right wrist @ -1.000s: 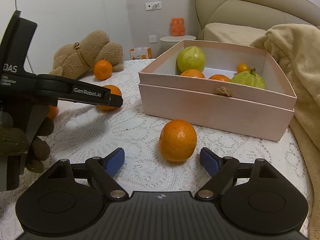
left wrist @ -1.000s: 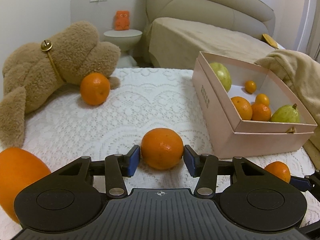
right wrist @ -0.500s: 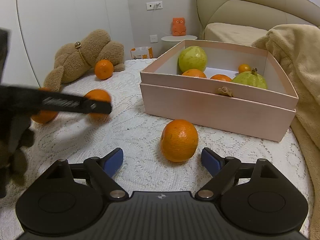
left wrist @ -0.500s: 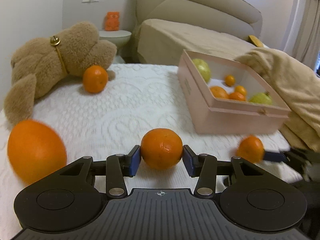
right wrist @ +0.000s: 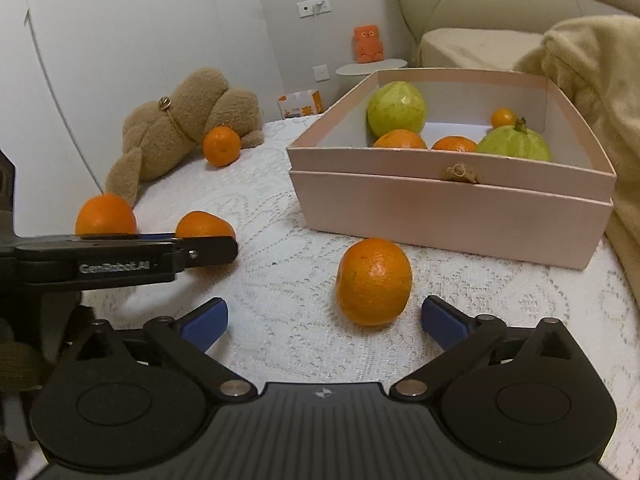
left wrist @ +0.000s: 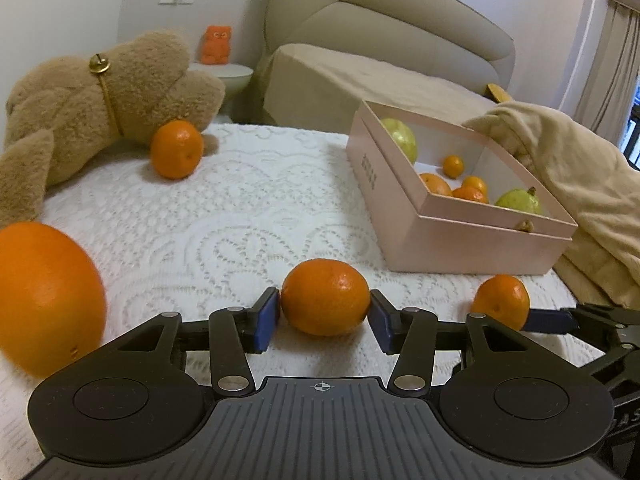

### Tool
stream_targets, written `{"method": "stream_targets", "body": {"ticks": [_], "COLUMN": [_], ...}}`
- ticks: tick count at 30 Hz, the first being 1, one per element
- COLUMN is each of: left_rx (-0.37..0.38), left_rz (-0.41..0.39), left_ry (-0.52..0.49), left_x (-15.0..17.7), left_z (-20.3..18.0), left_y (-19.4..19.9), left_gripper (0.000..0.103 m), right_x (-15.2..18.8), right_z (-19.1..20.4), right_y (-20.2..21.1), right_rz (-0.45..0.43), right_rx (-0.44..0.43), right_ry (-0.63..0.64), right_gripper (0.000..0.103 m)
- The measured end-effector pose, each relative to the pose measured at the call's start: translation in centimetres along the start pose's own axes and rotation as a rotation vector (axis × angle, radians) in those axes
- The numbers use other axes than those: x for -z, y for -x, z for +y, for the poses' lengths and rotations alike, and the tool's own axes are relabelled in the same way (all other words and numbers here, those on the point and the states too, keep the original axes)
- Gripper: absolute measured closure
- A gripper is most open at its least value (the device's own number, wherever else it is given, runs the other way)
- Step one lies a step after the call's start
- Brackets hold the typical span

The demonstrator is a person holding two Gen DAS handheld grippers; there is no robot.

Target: Organize fruits

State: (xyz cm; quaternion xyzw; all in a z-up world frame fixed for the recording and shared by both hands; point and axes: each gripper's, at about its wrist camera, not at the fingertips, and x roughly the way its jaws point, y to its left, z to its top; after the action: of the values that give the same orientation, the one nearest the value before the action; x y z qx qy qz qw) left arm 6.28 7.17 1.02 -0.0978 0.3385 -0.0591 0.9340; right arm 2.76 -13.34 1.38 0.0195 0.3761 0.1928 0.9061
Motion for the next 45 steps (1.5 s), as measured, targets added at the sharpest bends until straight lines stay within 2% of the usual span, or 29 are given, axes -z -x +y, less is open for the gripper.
{"method": "stream_targets", "body": {"ticks": [3, 6, 9, 12, 17, 21, 25, 31, 38, 41, 45], "left_rx": [0.015, 0.016, 0.006, 0.009, 0.045, 0.048, 0.048, 0.027, 0.022, 0.018, 0.011], "left_rz": [-0.002, -0.005, 0.002, 0.018, 0.022, 0.014, 0.004, -0.018, -0.014, -0.014, -0.014], "left_ry": [-0.013, -0.038, -0.067, -0.058, -0.009, 0.001, 0.021, 0.004, 0.001, -0.005, -0.012], "left_x": [0.1, 0.4, 0.7, 1.1, 2.4, 2.9, 3.0, 3.4, 3.4, 3.4, 3.4], "left_z": [0.0, -0.1, -0.4, -0.5, -0.4, -0.5, -0.4, -0.8, -0.9, -1.0, -1.2], "left_y": [-0.1, 0.1, 0.5, 1.4, 3.1, 3.5, 3.4, 3.4, 3.4, 3.4, 3.4], "left_gripper": [0.051, 0.052, 0.052, 0.052, 0.053, 0.053, 0.053, 0.053, 0.052, 0.052, 0.052], "right_x": [0.1, 0.1, -0.1, -0.5, -1.4, -1.3, -0.8, -0.8, -0.2, 0.2, 0.5], "right_z": [-0.1, 0.6, 1.1, 1.0, 0.8, 0.2, -0.9, -1.5, -3.8, -4.3, -3.6], "right_y": [0.2, 0.1, 0.3, 1.0, 2.0, 1.6, 2.5, 3.4, 5.2, 5.7, 6.0], "right_rz": [-0.002, 0.024, 0.038, 0.004, -0.061, -0.037, -0.024, -0.043, -0.071, -0.080, -0.094], "right_rx": [-0.009, 0.010, 0.037, 0.074, 0.211, 0.340, 0.309, 0.327, 0.308, 0.266, 0.168], "right_ry": [-0.032, 0.035, 0.043, 0.023, 0.041, 0.085, 0.051, 0.040, -0.048, -0.060, -0.036], "right_gripper": [0.000, 0.000, 0.001, 0.003, 0.003, 0.005, 0.005, 0.005, 0.005, 0.005, 0.005]}}
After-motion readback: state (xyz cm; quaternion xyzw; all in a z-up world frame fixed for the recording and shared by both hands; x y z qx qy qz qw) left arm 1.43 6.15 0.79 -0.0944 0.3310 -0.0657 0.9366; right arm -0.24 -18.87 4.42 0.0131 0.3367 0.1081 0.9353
